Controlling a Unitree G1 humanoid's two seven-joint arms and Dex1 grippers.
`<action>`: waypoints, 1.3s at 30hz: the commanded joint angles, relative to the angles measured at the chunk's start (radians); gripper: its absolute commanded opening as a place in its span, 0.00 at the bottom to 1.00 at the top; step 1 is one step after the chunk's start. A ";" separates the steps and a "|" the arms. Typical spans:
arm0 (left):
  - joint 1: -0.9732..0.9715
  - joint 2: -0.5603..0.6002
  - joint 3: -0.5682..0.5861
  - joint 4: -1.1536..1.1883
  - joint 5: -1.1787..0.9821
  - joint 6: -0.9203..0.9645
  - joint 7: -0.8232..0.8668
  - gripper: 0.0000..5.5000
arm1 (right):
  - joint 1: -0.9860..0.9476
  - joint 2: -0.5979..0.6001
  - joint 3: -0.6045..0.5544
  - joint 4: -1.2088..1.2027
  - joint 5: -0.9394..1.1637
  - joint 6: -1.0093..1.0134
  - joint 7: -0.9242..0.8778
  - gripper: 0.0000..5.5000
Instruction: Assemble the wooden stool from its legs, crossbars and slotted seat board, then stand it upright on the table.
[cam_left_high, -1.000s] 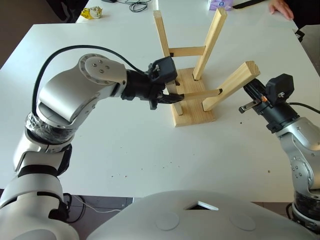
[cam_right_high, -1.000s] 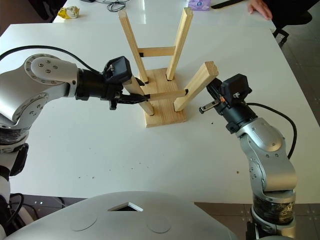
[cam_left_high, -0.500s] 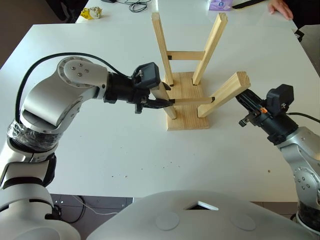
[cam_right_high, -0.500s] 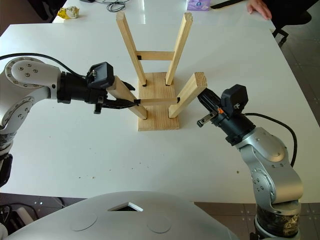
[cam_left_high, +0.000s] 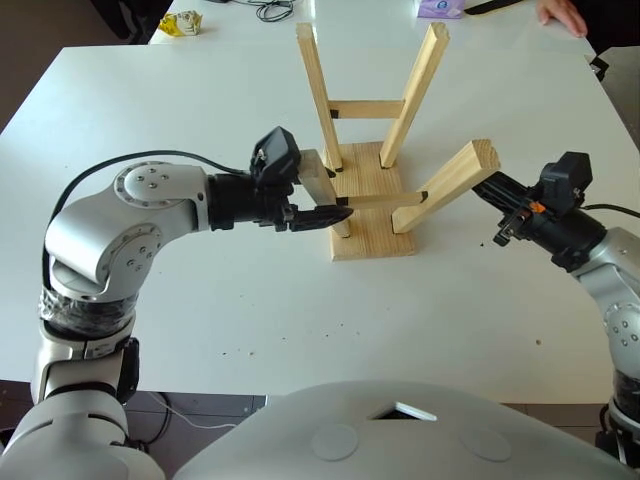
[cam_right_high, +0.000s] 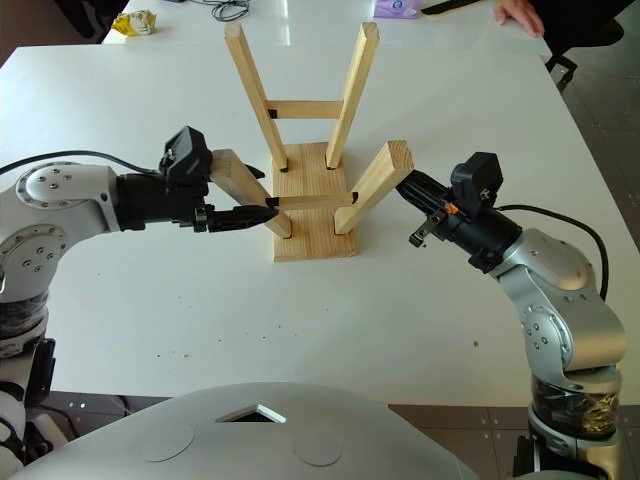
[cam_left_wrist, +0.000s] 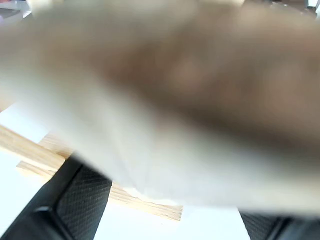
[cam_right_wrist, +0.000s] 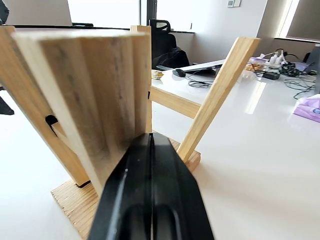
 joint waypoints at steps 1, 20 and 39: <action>0.060 -0.013 0.130 -0.059 -0.067 -0.002 0.061 0.65 | -0.039 -0.072 -0.053 0.078 -0.010 -0.018 0.049 0.00; -0.314 -0.341 0.333 -0.130 -0.350 -0.359 0.785 0.57 | -0.766 0.123 0.010 0.000 0.595 0.077 -0.402 0.00; -0.368 -0.366 0.229 -0.158 -0.263 -0.549 0.807 0.03 | -0.812 0.125 -0.048 0.115 0.717 0.064 -0.415 0.00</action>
